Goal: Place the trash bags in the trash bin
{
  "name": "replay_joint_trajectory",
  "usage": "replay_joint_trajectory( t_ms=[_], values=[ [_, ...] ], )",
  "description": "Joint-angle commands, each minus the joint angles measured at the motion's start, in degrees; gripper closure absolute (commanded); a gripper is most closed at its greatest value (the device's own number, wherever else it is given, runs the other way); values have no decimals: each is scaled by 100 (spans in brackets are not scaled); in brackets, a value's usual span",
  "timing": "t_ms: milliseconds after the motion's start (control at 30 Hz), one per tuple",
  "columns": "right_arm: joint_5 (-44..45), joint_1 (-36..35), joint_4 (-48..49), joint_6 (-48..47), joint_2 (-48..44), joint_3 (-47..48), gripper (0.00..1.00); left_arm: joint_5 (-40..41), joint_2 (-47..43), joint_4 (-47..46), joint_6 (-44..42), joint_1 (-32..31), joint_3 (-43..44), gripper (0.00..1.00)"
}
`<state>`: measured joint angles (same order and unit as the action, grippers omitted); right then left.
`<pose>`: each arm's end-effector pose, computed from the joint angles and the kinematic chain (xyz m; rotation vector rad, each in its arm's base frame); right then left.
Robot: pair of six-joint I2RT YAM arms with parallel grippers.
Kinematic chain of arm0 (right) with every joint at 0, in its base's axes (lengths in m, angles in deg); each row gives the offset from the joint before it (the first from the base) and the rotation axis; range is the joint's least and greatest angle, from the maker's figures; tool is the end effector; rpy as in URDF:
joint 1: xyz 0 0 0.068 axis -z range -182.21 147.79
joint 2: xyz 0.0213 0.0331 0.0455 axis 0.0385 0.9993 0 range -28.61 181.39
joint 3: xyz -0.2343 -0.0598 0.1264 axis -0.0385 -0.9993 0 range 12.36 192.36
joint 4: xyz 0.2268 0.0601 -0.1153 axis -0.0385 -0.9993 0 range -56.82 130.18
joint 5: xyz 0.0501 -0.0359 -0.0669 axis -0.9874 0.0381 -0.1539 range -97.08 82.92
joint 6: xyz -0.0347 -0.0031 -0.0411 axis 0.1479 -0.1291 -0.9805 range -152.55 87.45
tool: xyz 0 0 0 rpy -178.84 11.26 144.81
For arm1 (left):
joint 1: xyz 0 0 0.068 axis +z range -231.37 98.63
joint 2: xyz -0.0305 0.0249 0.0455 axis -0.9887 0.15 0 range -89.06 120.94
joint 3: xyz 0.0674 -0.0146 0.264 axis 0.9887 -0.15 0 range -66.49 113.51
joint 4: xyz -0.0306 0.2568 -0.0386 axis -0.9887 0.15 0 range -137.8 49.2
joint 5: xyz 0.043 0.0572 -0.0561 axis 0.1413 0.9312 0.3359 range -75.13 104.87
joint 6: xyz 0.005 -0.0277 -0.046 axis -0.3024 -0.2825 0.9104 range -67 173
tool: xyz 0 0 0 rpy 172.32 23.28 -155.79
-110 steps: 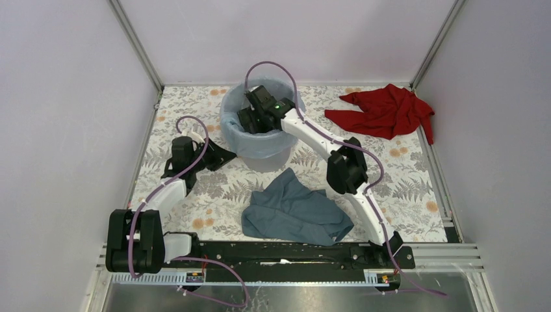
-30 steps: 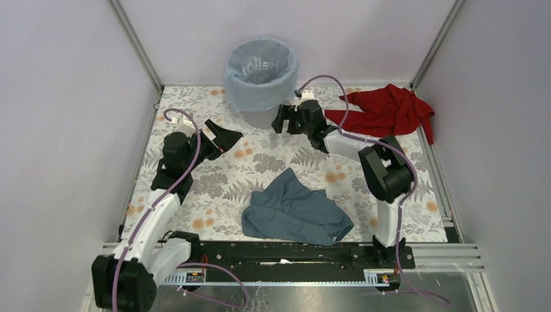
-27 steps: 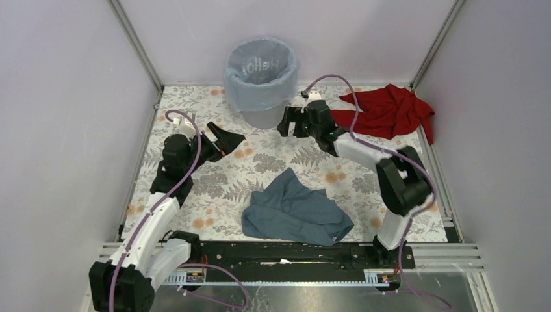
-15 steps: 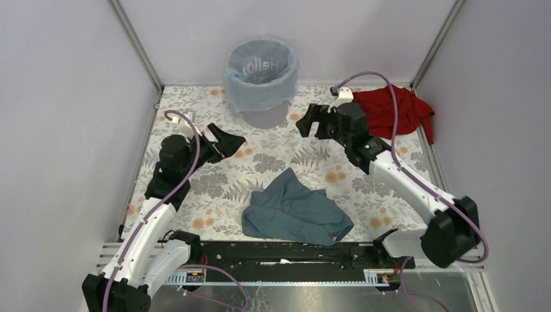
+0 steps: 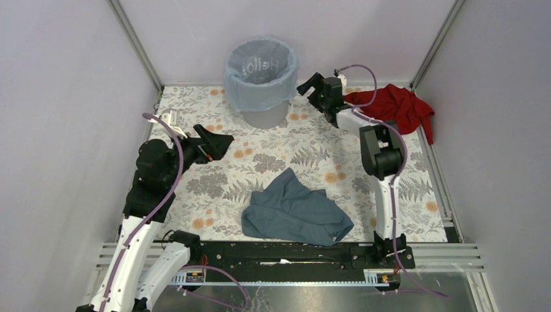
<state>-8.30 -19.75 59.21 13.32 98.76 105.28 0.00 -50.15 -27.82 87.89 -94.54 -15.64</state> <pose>0.4974 0.1579 0.2052 0.4534 1.8603 0.7837 0.1432 -0.0429 0.3736 -0.1366 1.7749 -0.8365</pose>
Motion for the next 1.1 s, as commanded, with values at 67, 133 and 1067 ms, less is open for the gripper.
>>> replay_joint_trajectory(
  t_ms=[67,133,1067],
  values=[
    [-500,-365,1364,1558,1263,1184,0,44,93,118,-295,-10,330,1],
    [-278,-719,1276,1656,1526,1602,0,72,119,126,-364,-10,374,1],
    [-754,-740,-2715,-1818,-3184,-1852,0,571,9,239,-626,-10,1142,1]
  ],
)
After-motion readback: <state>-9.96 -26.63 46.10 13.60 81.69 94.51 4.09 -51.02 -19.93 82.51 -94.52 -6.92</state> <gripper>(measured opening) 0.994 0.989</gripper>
